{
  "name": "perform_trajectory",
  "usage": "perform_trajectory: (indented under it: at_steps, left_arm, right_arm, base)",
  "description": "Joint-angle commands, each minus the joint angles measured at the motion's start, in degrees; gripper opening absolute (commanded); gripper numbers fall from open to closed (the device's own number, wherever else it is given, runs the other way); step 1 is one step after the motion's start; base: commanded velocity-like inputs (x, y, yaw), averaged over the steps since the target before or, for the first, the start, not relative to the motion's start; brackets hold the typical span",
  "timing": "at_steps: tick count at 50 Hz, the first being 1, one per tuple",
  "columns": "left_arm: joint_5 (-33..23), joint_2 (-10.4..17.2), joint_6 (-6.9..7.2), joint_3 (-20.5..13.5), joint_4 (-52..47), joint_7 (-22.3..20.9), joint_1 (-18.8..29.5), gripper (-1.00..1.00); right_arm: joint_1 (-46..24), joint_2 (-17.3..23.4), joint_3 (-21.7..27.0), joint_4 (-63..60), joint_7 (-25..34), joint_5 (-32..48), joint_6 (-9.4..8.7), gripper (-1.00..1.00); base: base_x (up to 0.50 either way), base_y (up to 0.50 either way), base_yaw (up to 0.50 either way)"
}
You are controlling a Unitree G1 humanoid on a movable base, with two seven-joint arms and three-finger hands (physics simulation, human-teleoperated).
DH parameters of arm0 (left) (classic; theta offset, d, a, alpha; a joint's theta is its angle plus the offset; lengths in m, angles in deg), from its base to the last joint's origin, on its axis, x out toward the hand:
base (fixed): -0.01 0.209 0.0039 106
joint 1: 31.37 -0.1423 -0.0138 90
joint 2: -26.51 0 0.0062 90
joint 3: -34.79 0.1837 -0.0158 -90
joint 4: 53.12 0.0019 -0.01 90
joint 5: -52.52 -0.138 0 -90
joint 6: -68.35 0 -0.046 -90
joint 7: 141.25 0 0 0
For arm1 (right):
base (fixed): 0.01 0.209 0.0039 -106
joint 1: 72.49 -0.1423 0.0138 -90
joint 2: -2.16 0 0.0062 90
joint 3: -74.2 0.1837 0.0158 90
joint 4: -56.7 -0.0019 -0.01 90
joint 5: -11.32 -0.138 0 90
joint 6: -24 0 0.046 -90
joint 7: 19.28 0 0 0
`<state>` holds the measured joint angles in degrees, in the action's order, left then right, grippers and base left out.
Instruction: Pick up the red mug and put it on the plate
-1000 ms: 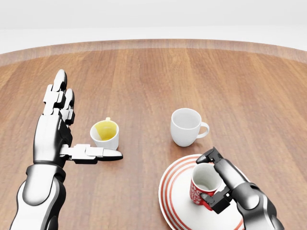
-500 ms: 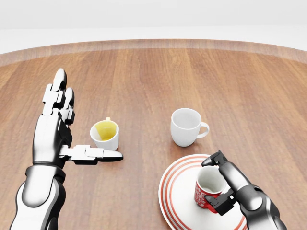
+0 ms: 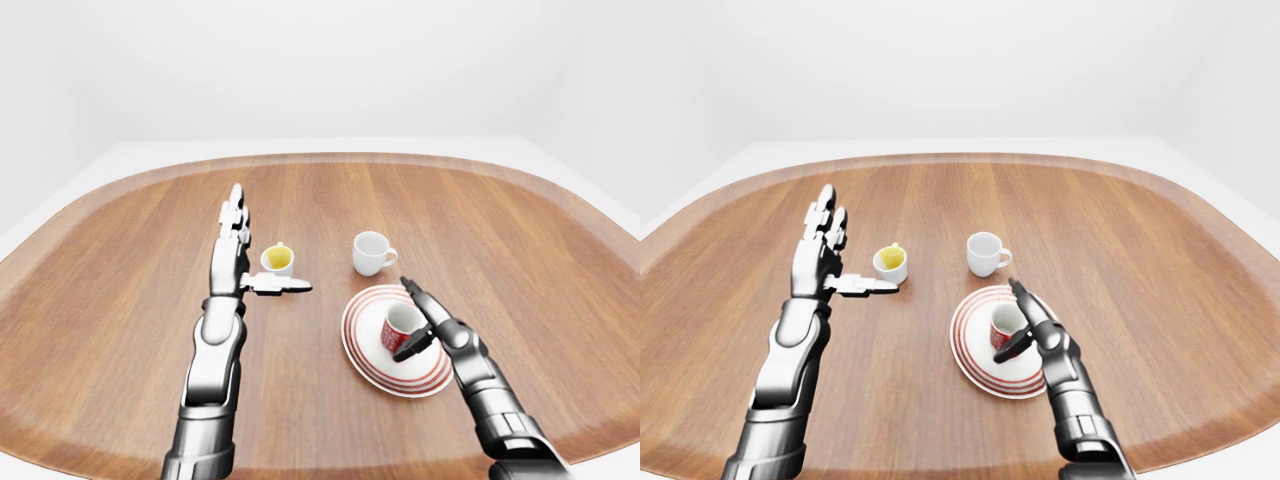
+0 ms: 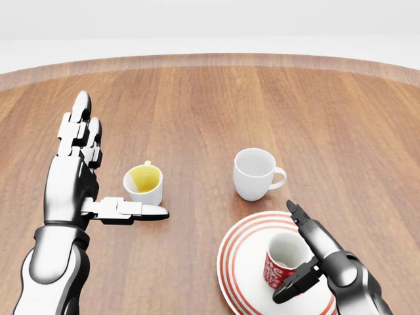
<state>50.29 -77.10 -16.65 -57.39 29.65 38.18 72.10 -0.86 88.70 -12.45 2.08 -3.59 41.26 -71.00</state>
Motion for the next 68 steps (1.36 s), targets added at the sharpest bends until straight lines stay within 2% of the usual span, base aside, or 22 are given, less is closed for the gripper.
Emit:
perform_trajectory:
  at_steps: [1, 10, 18, 33, 42, 68]
  left_arm:
    - [-0.01, 0.01, 0.00, 0.01, -0.22, -0.07, 0.02, 1.00]
    - [-0.03, -0.01, 0.00, 0.02, -0.55, -0.08, 0.07, 1.00]
    - [-0.04, 0.07, 0.00, -0.07, -1.32, -0.08, 0.34, 1.00]
    - [3.05, 2.45, 0.00, -3.31, -4.61, 0.32, 3.69, 1.00]
    - [3.78, 3.33, 0.00, -3.75, -6.20, 0.81, 4.93, 1.00]
    - [3.24, 3.50, 0.00, -3.52, -12.67, 0.75, 5.46, 1.00]
  right_arm:
    - [-0.06, -0.14, -0.08, -0.64, 0.14, 0.33, 0.00, 1.00]
    - [1.08, -0.39, 0.21, -5.84, 1.87, 0.52, 0.00, 1.00]
    - [2.18, -0.51, 1.37, -20.04, 7.08, 0.88, 0.00, 1.00]
    - [-2.65, 0.76, 3.14, -33.91, 12.57, 0.36, 0.00, 1.00]
    - [-5.50, 1.18, 3.97, -40.80, 13.12, -1.57, 0.00, 1.00]
    - [-13.67, 8.35, 8.01, -69.28, 20.56, -4.07, 0.00, 1.00]
  base:
    - [0.00, 0.00, 0.00]
    - [0.00, 0.00, 0.00]
    - [0.00, 0.00, 0.00]
    - [0.00, 0.00, 0.00]
    - [0.00, 0.00, 0.00]
    - [0.00, 0.00, 0.00]
